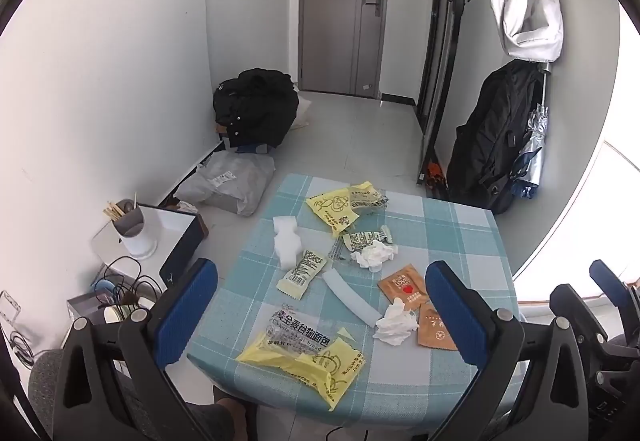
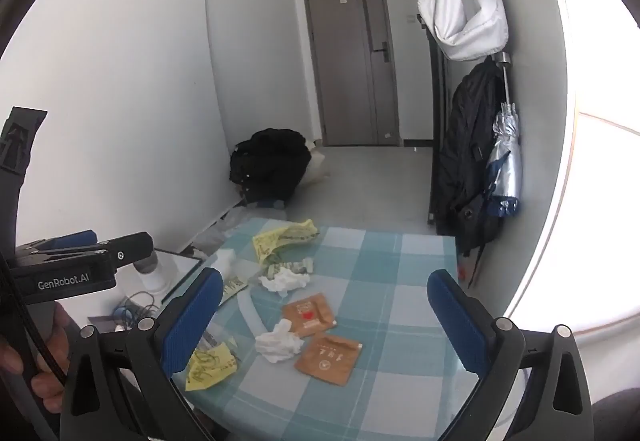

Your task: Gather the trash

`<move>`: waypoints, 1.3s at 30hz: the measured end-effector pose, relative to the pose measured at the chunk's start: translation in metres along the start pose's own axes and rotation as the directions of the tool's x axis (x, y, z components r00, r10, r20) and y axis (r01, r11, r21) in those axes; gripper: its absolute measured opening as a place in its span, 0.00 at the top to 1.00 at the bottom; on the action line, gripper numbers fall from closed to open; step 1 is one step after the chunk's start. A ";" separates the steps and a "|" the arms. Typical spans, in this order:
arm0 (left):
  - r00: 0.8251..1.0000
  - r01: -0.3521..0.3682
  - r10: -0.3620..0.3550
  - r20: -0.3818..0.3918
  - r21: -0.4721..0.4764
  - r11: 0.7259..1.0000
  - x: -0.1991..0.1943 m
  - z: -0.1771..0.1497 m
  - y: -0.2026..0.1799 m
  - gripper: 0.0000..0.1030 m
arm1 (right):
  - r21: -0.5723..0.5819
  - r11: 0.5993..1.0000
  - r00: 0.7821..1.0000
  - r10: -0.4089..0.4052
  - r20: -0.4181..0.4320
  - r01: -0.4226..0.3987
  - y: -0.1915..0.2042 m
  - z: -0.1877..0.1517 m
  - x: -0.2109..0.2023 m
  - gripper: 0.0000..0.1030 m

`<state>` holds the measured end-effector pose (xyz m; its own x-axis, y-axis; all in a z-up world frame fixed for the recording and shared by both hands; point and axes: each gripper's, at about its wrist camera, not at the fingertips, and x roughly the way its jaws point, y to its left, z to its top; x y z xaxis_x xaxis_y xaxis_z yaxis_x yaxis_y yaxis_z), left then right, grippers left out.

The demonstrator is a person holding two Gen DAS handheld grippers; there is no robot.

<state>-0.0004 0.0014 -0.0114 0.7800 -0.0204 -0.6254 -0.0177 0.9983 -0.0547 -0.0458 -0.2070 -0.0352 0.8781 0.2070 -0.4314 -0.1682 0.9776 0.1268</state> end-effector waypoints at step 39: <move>1.000 0.016 -0.015 -0.025 0.019 1.000 0.003 -0.002 0.000 0.01 | 0.001 1.000 1.000 0.006 0.010 -0.006 -0.003 0.000 -0.004 0.00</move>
<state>0.0010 0.0010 -0.0148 0.7646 -0.0369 -0.6435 0.0066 0.9988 -0.0495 -0.0484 -0.2111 -0.0338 0.8814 0.2126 -0.4219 -0.1730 0.9762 0.1305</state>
